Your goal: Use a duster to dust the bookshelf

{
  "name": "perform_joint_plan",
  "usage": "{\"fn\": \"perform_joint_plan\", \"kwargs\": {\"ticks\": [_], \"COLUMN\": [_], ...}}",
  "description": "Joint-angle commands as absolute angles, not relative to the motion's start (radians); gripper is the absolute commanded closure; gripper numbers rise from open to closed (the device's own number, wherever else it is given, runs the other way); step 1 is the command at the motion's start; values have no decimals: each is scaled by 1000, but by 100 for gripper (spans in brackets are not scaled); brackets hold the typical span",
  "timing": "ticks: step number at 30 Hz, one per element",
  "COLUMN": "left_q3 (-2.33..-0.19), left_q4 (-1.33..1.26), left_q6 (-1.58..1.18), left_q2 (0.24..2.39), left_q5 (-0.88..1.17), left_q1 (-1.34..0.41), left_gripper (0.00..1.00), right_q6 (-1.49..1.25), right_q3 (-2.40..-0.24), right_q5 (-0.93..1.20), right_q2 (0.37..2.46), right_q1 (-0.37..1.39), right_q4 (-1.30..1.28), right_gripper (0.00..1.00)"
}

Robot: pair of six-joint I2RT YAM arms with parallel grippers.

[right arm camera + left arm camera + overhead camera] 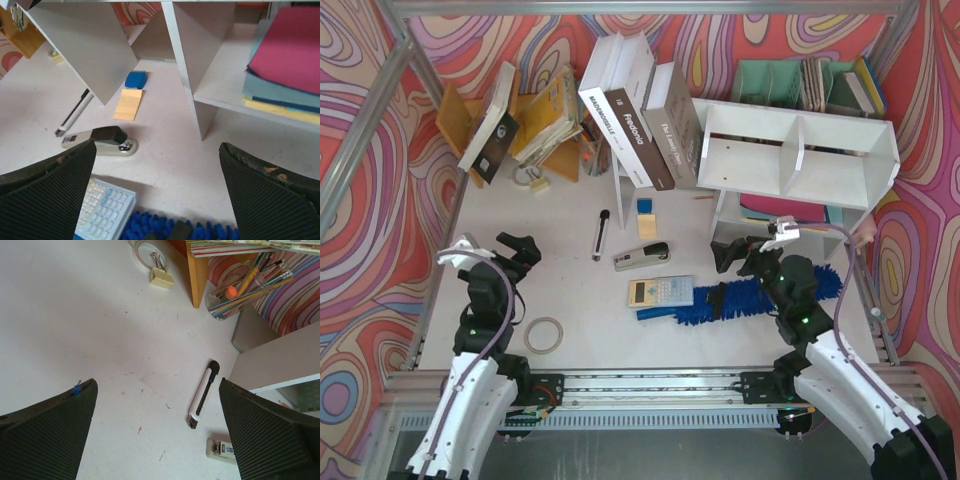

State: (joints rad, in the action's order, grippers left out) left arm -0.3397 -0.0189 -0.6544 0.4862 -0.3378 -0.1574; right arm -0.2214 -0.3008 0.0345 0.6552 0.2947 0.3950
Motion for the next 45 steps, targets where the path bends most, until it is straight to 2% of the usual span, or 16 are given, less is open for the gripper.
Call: {"fn": "perform_joint_plan", "kwargs": {"ticks": [1, 5, 9, 11, 15, 22, 28, 35, 45], "left_q3": [-445, -498, -468, -461, -538, -606, -599, -591, -578], "left_q4": [209, 251, 226, 192, 277, 388, 396, 391, 373], "left_q6": [-732, -797, -854, -812, -774, -738, -743, -745, -749], "left_q2": [507, 517, 485, 484, 576, 636, 642, 649, 664], "left_q5": [-361, -279, -276, -205, -117, -64, -62, -51, -39], "left_q1": [-161, -161, -160, -160, -160, -160, -160, -160, -160], "left_gripper": [2, 2, 2, 1, 2, 2, 2, 2, 2], "right_q6": [-423, -581, -527, -497, -496, -634, -818, -935, -973], "right_q3": [-388, -414, -467, -511, -602, -723, -771, -796, -778], "right_q5": [25, 6, 51, 54, 45, -255, -368, -348, -292], "right_q2": [671, 679, 709, 747, 867, 972, 1031, 1096, 1145], "right_q1": [298, 299, 298, 298, 320, 545, 635, 640, 641], "right_q4": [191, 102, 44, -10, -141, -389, -570, -680, -689], "right_gripper": [1, 1, 1, 1, 1, 4, 5, 12, 22]}}
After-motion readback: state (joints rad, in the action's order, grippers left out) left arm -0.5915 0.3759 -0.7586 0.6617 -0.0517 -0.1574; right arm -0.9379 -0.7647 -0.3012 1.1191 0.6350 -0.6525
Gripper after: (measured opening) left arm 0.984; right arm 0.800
